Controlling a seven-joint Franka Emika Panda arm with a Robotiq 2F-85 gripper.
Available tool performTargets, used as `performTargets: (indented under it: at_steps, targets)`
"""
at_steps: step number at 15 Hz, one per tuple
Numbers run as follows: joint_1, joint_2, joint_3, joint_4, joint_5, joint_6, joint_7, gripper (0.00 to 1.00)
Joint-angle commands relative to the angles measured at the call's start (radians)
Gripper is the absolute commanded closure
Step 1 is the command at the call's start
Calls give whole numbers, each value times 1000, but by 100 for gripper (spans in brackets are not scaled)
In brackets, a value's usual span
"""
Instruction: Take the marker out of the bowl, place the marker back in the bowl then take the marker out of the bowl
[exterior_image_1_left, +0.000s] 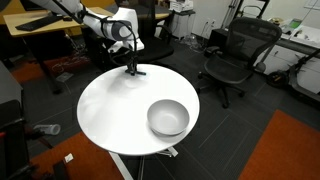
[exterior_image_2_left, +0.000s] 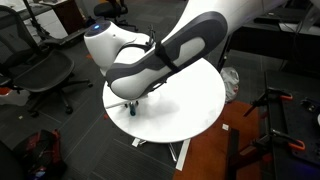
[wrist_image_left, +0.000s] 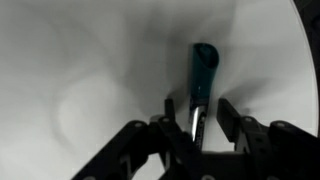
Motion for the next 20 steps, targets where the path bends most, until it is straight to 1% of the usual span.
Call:
performTargets:
  at_steps: [1, 2, 4, 6, 12, 20]
  targets:
    - [4, 28, -10, 62, 23, -51, 23, 80]
    - [4, 30, -10, 67, 23, -55, 23, 88]
    - [2, 33, -8, 75, 24, -61, 21, 100]
    - [-5, 6, -7, 49, 28, -74, 20, 95]
    - [-54, -115, -17, -76, 30, -64, -3, 95]
    - [-137, -311, -20, -272, 29, -45, -82, 95]
